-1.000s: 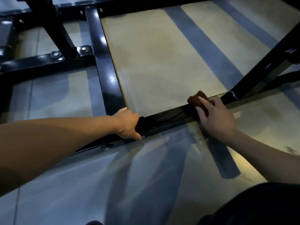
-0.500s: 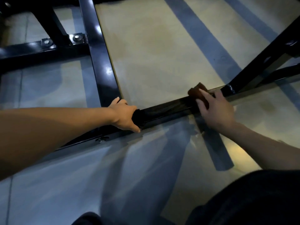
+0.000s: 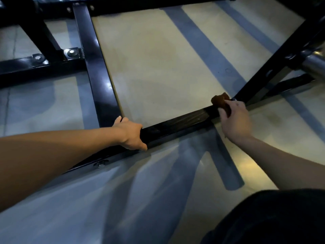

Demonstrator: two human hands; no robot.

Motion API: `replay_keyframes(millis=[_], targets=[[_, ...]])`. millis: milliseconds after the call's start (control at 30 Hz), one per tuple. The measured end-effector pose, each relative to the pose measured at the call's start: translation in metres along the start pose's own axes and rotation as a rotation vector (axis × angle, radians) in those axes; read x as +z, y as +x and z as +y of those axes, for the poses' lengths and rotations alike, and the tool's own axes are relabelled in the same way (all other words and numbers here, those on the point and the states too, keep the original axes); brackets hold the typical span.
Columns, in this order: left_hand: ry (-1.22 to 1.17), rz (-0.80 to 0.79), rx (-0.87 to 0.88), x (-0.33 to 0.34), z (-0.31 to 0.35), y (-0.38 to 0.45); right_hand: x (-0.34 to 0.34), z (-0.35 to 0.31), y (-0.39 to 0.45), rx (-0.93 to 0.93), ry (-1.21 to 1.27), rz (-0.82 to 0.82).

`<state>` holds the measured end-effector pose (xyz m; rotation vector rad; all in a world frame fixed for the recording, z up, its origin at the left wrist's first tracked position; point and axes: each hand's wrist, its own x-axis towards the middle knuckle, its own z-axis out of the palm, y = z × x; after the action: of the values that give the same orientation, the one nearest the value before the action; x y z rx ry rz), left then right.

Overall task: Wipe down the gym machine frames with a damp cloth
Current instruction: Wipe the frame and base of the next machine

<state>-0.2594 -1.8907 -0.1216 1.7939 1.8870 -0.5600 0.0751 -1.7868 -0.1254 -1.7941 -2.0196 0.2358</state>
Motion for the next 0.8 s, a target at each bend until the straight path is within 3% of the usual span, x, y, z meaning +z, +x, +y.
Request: replay_keyframes(millis=[33, 100, 233, 300, 333, 467, 500, 567, 700, 733, 800], targets=[[0.009, 0.004, -0.003, -0.001, 0.002, 0.002, 0.003, -0.009, -0.001, 0.063, 0.004, 0.021], [-0.001, 0.007, -0.012, 0.0, 0.003, 0.005, 0.014, -0.038, -0.013, 0.014, 0.052, 0.01], [-0.055, 0.018, 0.012, 0.006, -0.002, 0.006, 0.032, -0.057, -0.042, -0.481, 0.017, -0.192], [-0.041, 0.009, 0.042, 0.005, -0.004, 0.005, 0.023, -0.027, -0.029, -0.625, -0.087, -0.137], [-0.021, -0.001, 0.048, 0.003, -0.004, 0.004, 0.017, -0.011, -0.02, -0.568, -0.115, -0.099], [0.001, -0.03, 0.04, 0.001, -0.001, 0.006, 0.0, 0.022, 0.023, 0.08, -0.064, -0.007], [0.001, -0.021, 0.044, 0.001, -0.001, 0.006, 0.002, 0.012, 0.027, 0.167, -0.053, -0.017], [0.002, 0.005, 0.05, 0.002, -0.001, 0.008, 0.009, -0.017, 0.014, 0.079, -0.036, -0.06], [0.001, -0.015, 0.051, 0.0, -0.002, 0.008, 0.021, -0.014, -0.036, -0.439, -0.087, -0.182], [-0.007, -0.013, 0.053, -0.001, -0.002, 0.008, 0.018, 0.003, -0.032, -0.426, -0.086, -0.171], [-0.025, -0.001, 0.057, 0.001, -0.004, 0.006, 0.009, 0.032, -0.008, -0.169, -0.045, -0.061]])
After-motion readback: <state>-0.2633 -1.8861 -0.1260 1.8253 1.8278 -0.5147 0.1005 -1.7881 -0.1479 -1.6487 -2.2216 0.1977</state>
